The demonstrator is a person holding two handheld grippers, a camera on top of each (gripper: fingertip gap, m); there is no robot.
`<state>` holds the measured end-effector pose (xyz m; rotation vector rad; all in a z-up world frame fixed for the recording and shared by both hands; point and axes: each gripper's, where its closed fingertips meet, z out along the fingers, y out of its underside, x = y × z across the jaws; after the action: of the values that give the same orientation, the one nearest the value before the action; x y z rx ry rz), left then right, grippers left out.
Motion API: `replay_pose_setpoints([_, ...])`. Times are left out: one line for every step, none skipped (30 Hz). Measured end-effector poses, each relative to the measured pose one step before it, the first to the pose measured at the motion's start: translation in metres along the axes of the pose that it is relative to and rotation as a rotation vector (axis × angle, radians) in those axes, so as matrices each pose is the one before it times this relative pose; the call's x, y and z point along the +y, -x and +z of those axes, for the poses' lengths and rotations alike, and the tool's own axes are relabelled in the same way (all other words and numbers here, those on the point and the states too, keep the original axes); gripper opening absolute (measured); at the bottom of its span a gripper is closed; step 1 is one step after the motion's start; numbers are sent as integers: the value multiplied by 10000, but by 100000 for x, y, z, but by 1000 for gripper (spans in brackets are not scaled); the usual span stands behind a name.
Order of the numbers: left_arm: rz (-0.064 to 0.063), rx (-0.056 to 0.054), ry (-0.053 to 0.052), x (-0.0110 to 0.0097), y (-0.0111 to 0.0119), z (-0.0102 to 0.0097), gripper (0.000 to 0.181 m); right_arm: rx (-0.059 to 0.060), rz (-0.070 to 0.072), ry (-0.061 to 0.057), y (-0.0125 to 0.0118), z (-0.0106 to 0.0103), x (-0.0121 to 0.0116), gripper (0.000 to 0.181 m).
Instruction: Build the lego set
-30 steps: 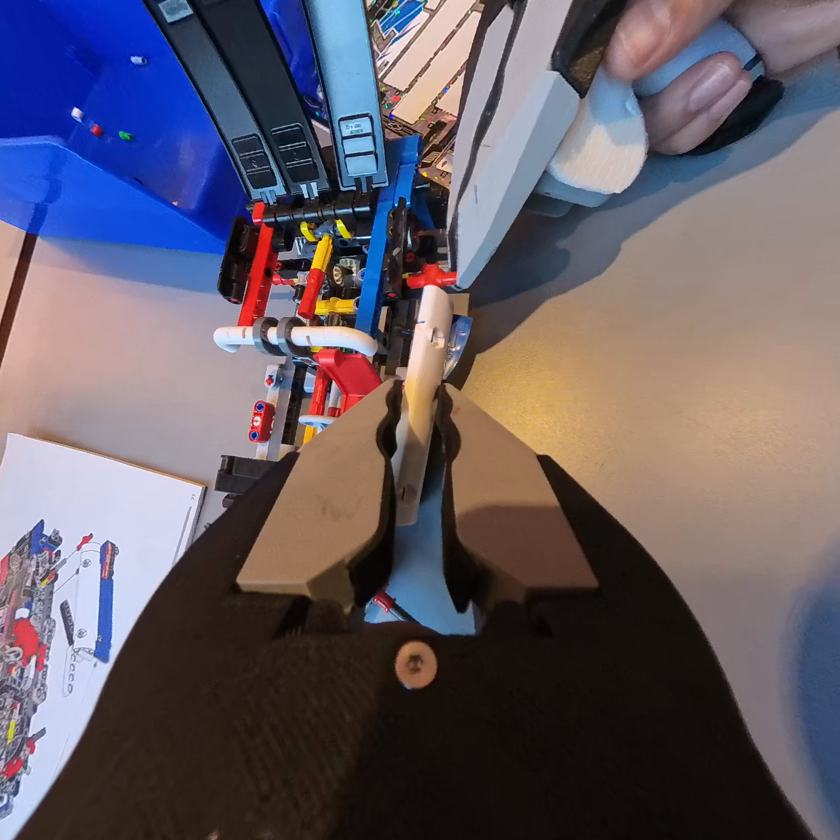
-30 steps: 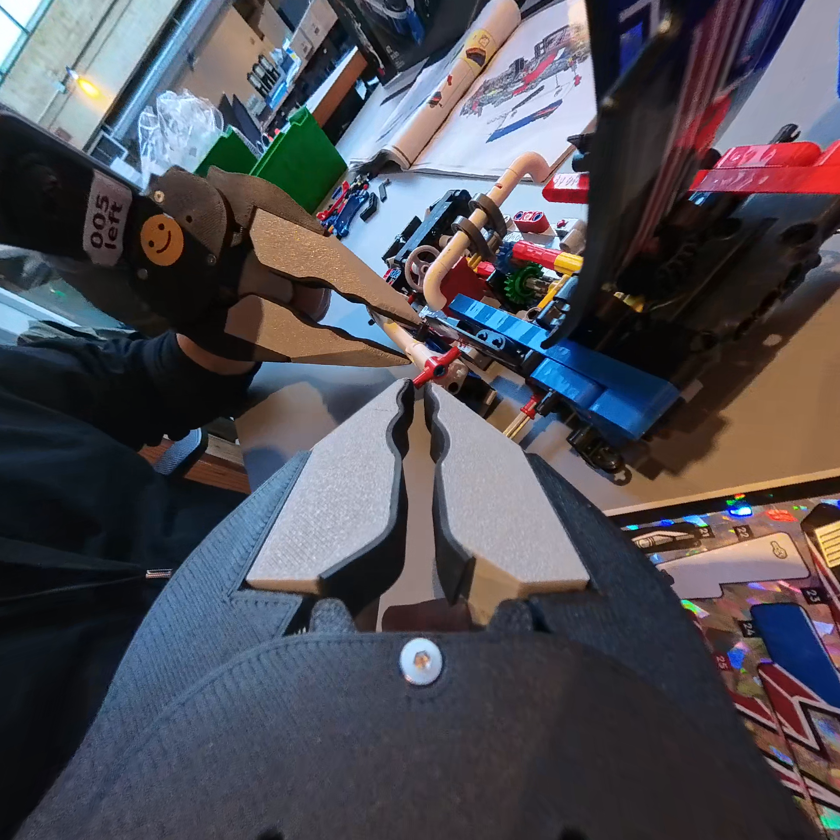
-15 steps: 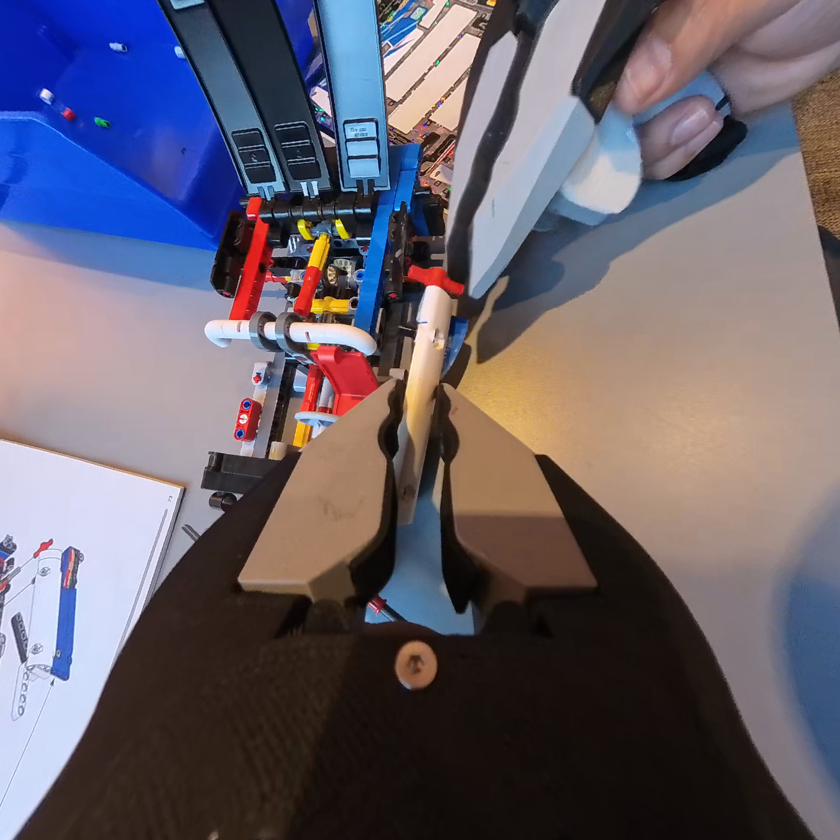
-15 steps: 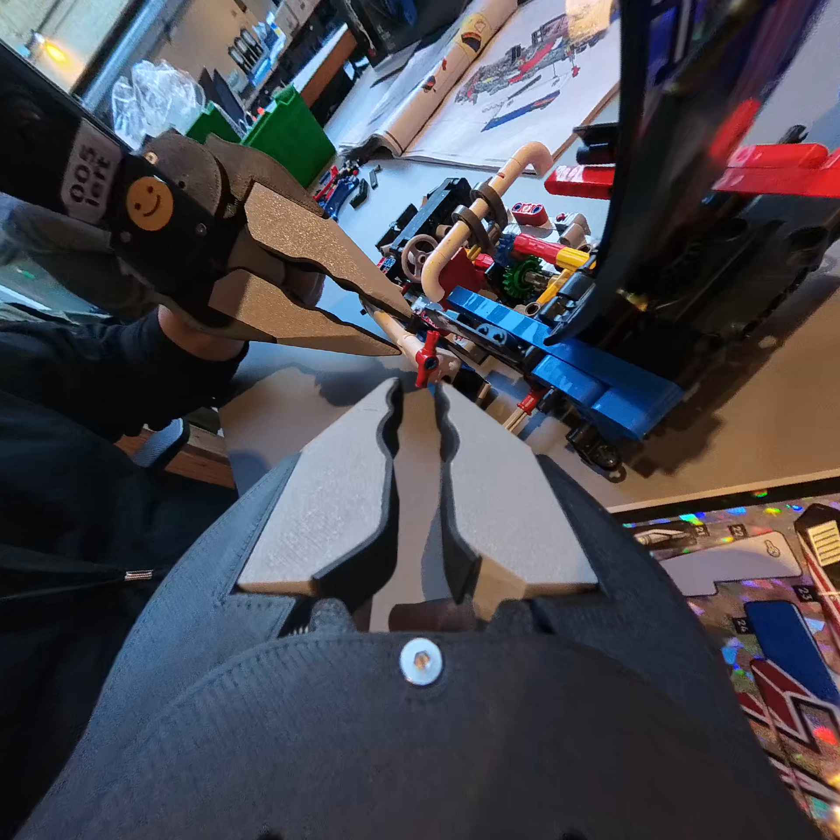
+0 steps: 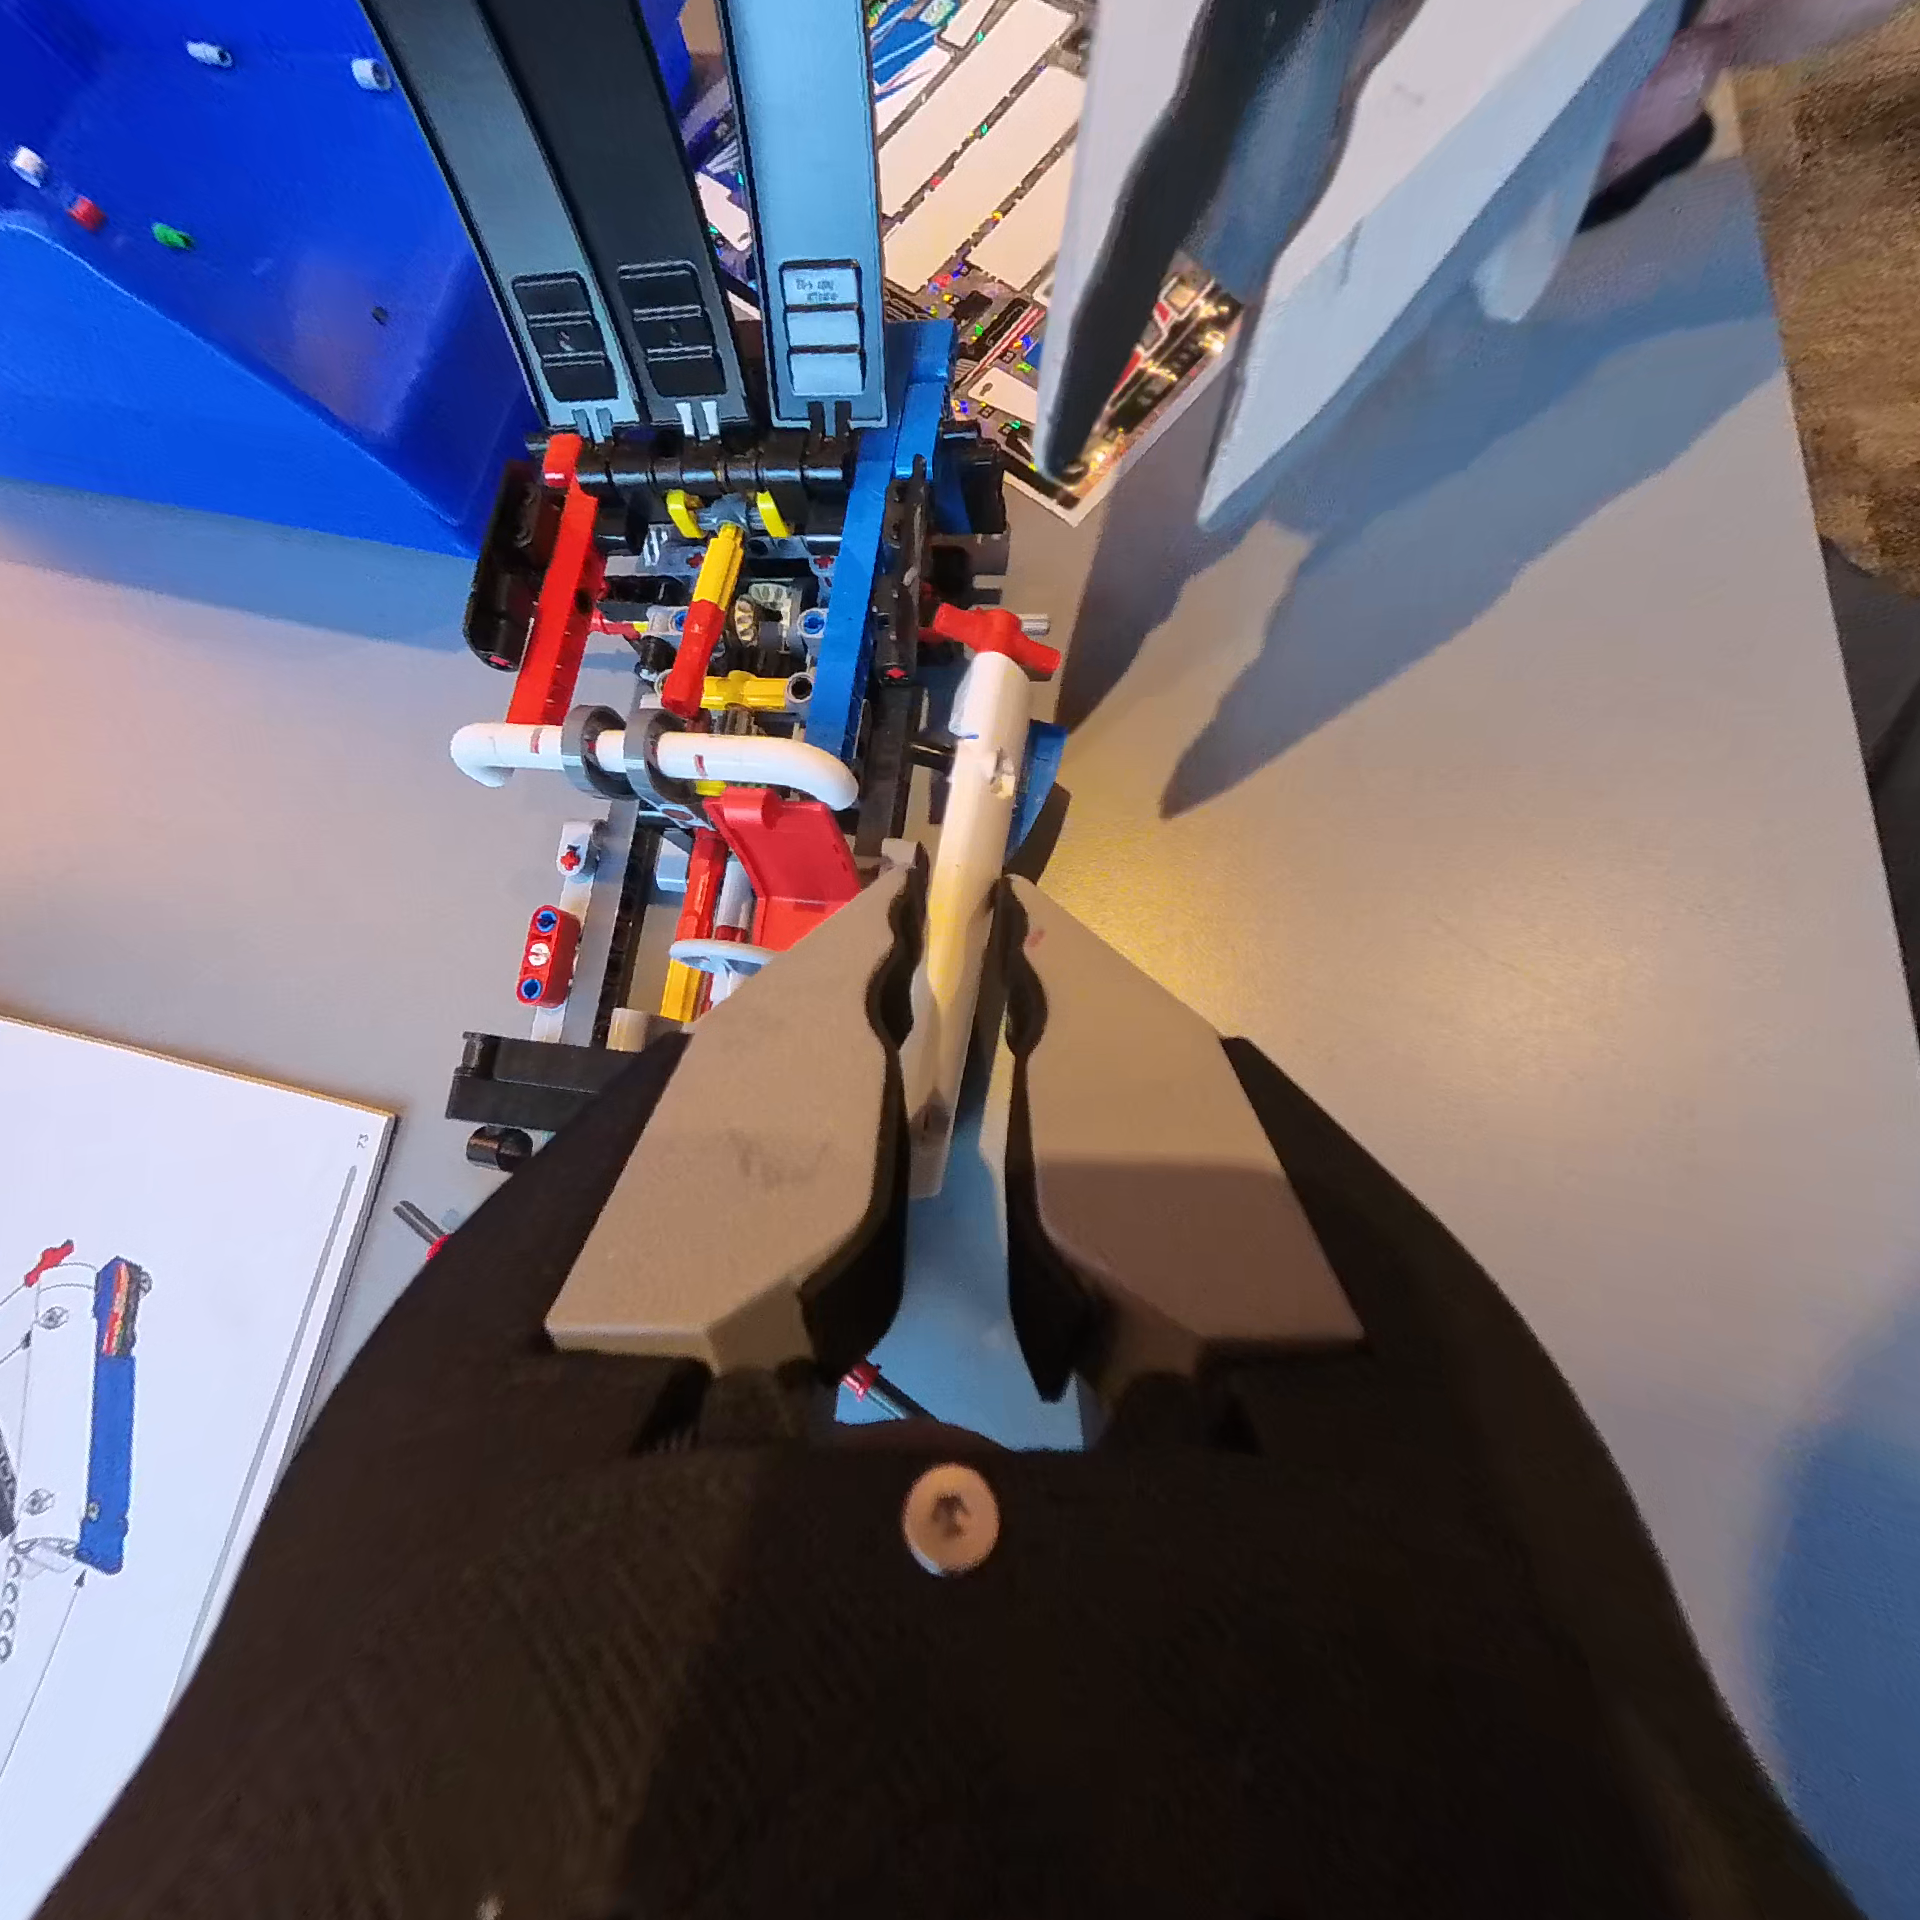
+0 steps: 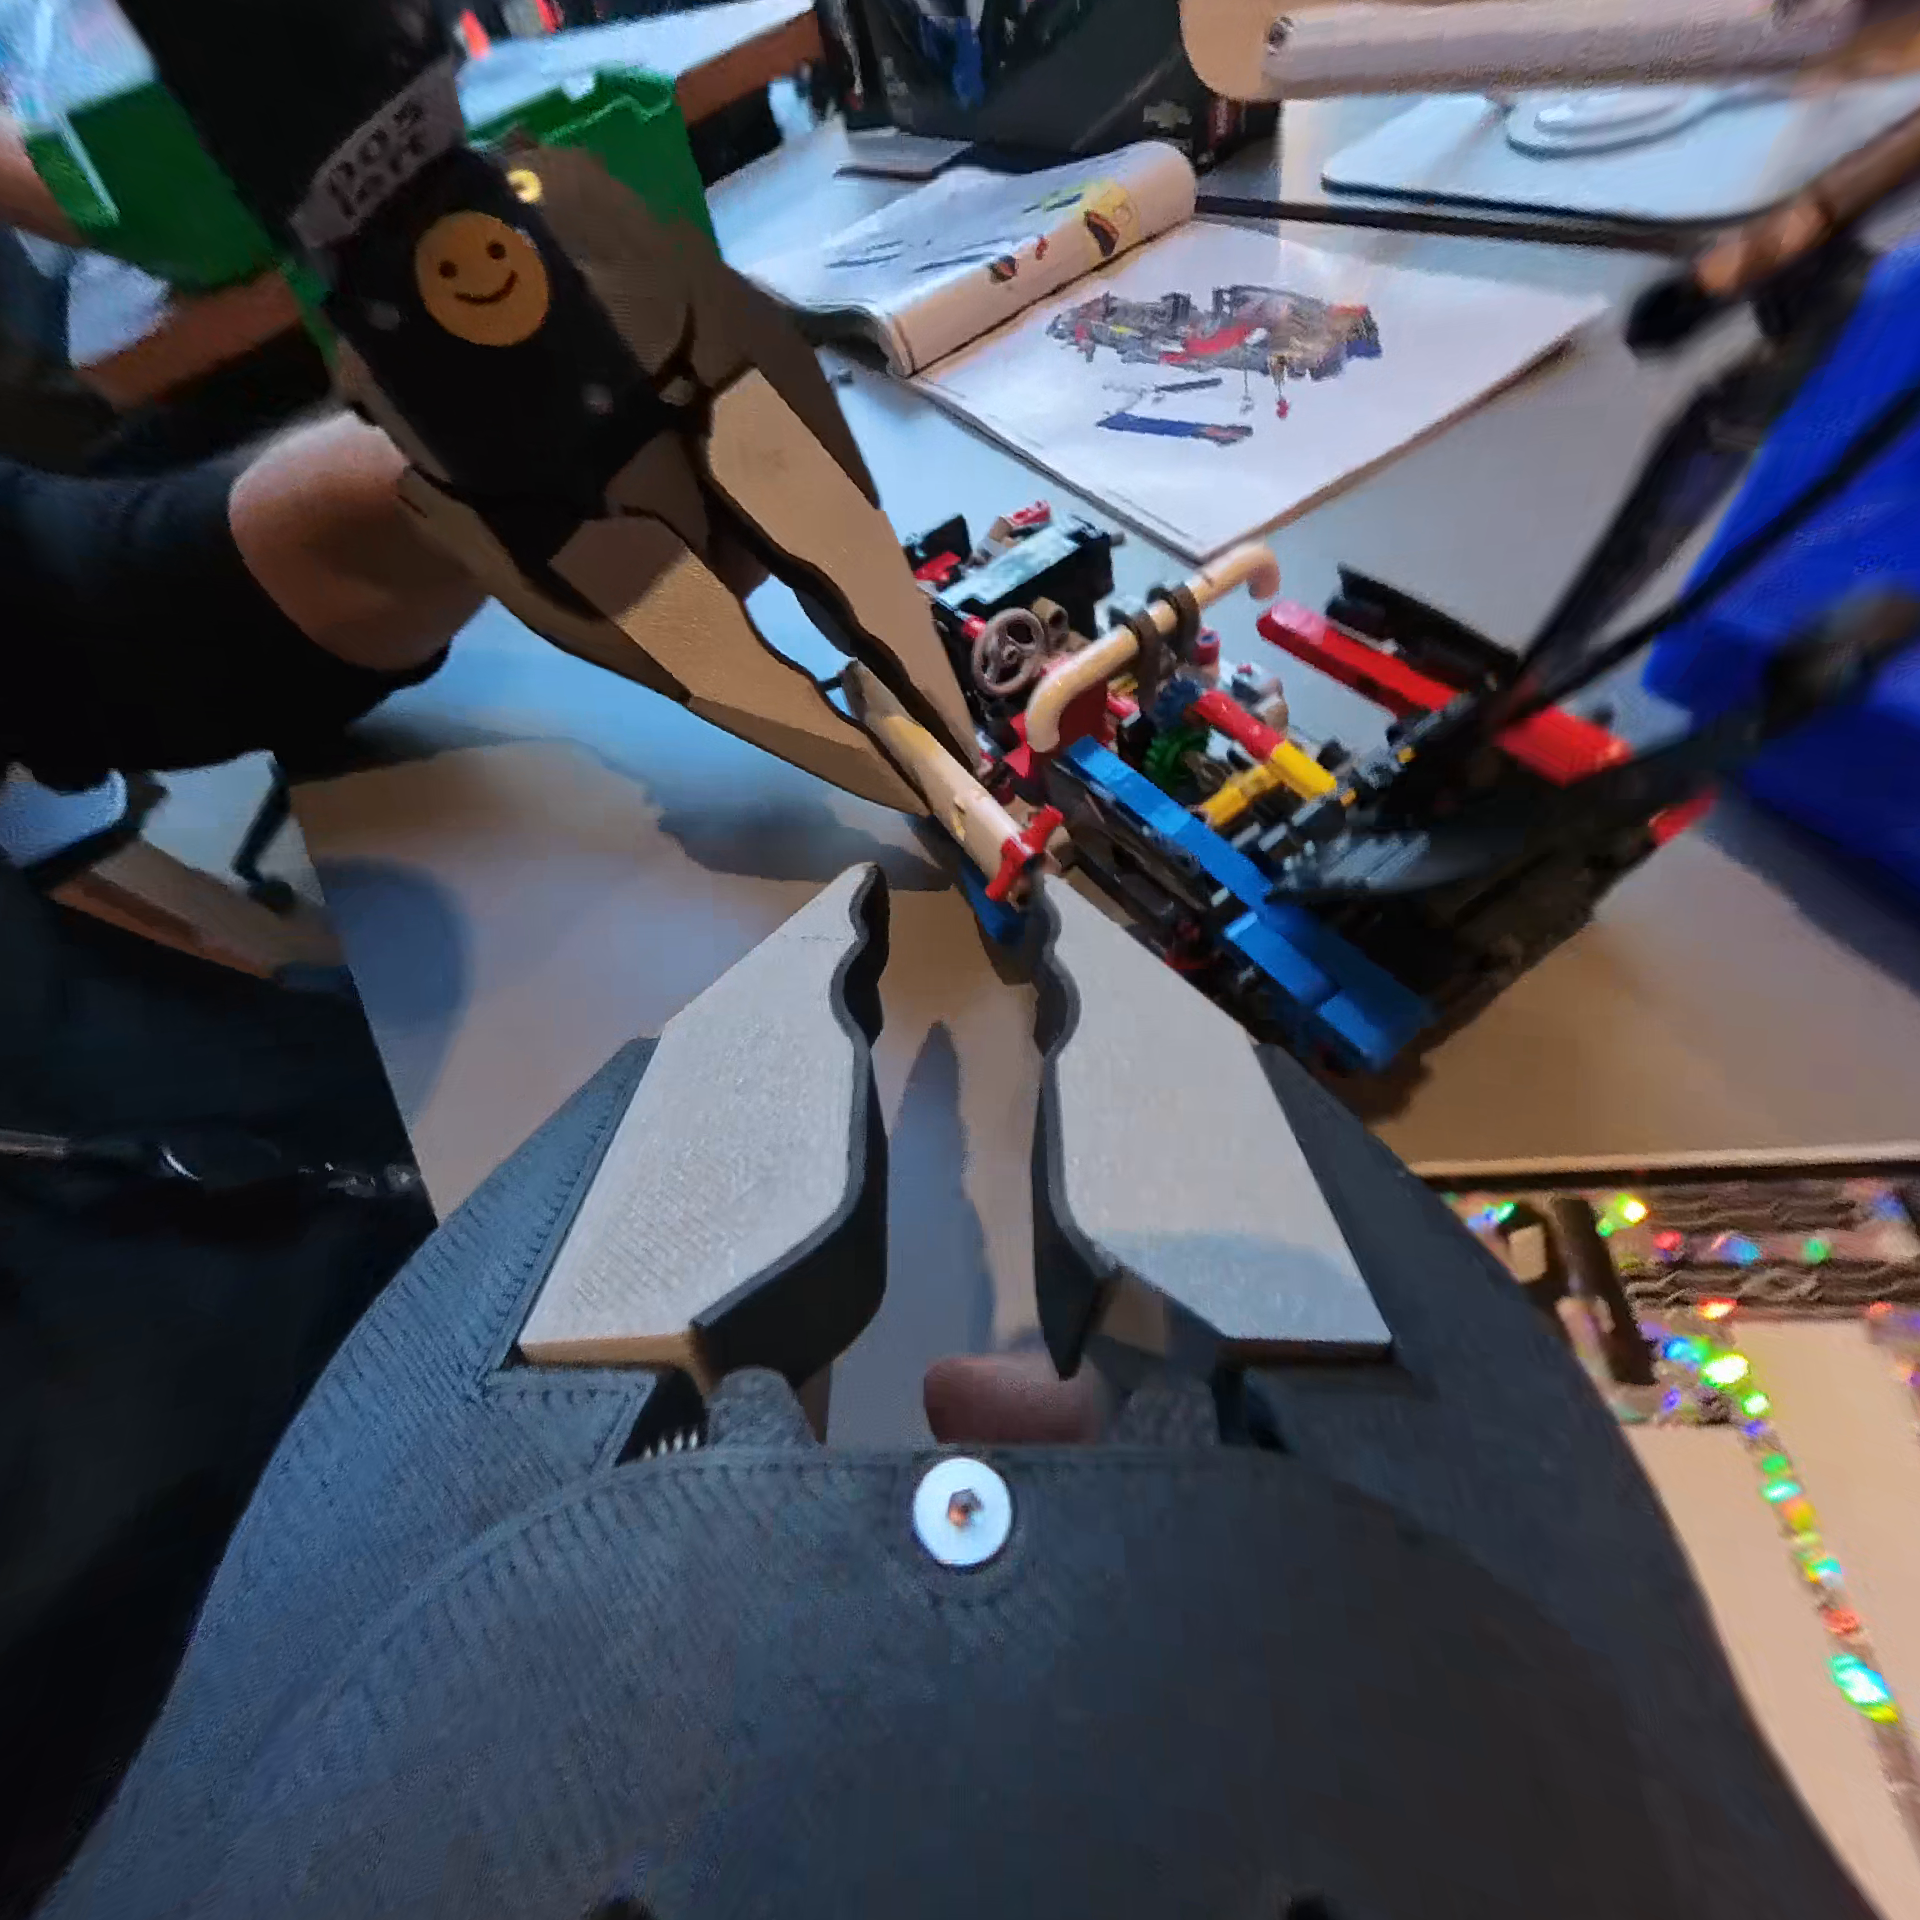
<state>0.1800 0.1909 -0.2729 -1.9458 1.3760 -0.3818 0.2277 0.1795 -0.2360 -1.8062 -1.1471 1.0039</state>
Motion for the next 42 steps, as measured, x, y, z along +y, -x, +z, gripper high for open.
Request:
replay_pose_setpoints([-29,39,17,5,-39,-28,10,98,-586,363,134,138,-304,25])
replay_pose_setpoints([-30,-8,6,-7,19,-54,10,179,-645,498,-40,207,-144,26])
replay_pose_setpoints([-8,4,5,-12,-16,-28,10,172,-674,557,-117,281,-38,29])
replay_pose_setpoints([-4,14,21,8,-33,3,9,112,-647,557,-139,323,62,31])
replay_pose_setpoints([0,-4,29,-17,-17,31,9,64,-551,495,-213,365,91,31])
replay_pose_setpoints([-14,7,75,-8,4,47,9,-28,-392,398,-205,380,89,31])
replay_pose_setpoints([-51,42,121,-13,-7,92,9,-142,-209,303,-151,379,67,31])
replay_pose_setpoints([-30,29,126,-26,1,83,9,-153,-70,203,-178,358,-4,30])
replay_pose_setpoints([6,-31,88,-24,59,74,10,-84,-17,119,-275,355,-59,30])
replay_pose_setpoints([-1,4,35,-1,17,52,10,-73,-38,102,-212,346,-17,30])
replay_pose_setpoints([-31,55,-10,-6,-43,37,10,-93,-95,135,-53,342,63,30])
replay_pose_setpoints([-40,40,-38,-17,7,11,10,29,-182,132,-50,314,59,29])
replay_pose_setpoints([-50,49,-37,-16,24,2,10,189,-288,110,-131,229,35,26])
replay_pose_setpoints([-73,36,-36,-24,68,1,10,244,-353,115,-113,129,44,24])
replay_pose_setpoints([-92,42,-43,-18,82,-19,10,240,-341,118,-67,8,33,22])
replay_pose_setpoints([-122,72,-49,-20,45,-21,11,197,-283,107,22,-77,-26,21])
replay_pose_setpoints([-130,110,-57,-35,-4,-44,10,114,-225,53,163,-152,-161,22])
replay_pose_setpoints([-92,88,-48,-12,-2,-43,10,67,-169,-12,216,-192,-289,22])
replay_pose_setpoints([-40,51,-30,-7,7,-32,10,50,-128,-27,189,-175,-273,23])
replay_pose_setpoints([-20,12,-2,-6,15,-6,10,8,-115,-6,182,-113,-174,21])
replay_pose_setpoints([5,16,59,9,-10,29,10,45,-121,72,52,-17,2,19])
replay_pose_setpoints([44,2,116,-6,2,74,10,138,-148,150,-166,64,155,20])
replay_pose_setpoints([60,-26,141,-26,34,129,11,115,-142,154,-221,112,196,22])
replay_pose_setpoints([60,-44,131,-65,53,138,11,-36,-58,104,-100,145,122,23])
replay_pose_setpoints([35,-26,120,-74,-3,93,11,-168,32,36,-13,128,18,26])
replay_pose_setpoints([61,-16,133,-26,-22,51,11,-202,52,-53,-46,59,-113,27])
replay_pose_setpoints([84,-2,128,0,-22,10,10,-211,32,-147,-71,-11,-202,28])
replay_pose_setpoints([56,23,111,21,-12,1,10,-227,61,-184,-114,-100,-208,28])
replay_pose_setpoints([-2,25,80,9,14,4,10,-208,141,-157,-182,-131,-161,28])
replay_pose_setpoints([-58,32,22,-5,12,22,10,-220,187,-101,-148,-128,-88,28])
replay_pose_setpoints([-73,53,-42,-11,6,4,10,-270,181,-41,-2,-77,15,29])
replay_pose_setpoints([-102,77,-65,-5,-7,-8,10,-221,153,48,11,0,172,32])
replay_pose_setpoints([-108,80,-41,31,-2,-30,10,-109,95,127,-74,88,317,34])
replay_pose_setpoints([-75,73,-11,72,0,-55,10,-69,14,158,-50,180,400,35])
replay_pose_setpoints([-66,63,-3,55,31,-52,10,-42,-41,148,-21,239,388,37])
replay_pose_setpoints([-82,73,-20,29,21,-15,11,-6,-65,93,-13,265,288,37])
replay_pose_setpoints([-94,85,-46,-15,14,7,11,20,-78,19,17,212,135,37])
replay_pose_setpoints([-101,93,-52,-7,15,7,11,154,-83,-18,-89,119,-24,37])
replay_pose_setpoints([-60,93,-30,20,4,-22,11,318,-108,-23,-201,-20,-119,35])
replay_pose_setpoints([-37,66,-6,26,4,-42,11,294,-163,-60,-35,-160,-167,35])
replay_pose_setpoints([-20,33,2,38,4,-34,11,219,-184,-126,160,-270,-210,35])
replay_pose_setpoints([-17,16,-5,15,-1,-16,11,235,-134,-147,119,-308,-180,34])
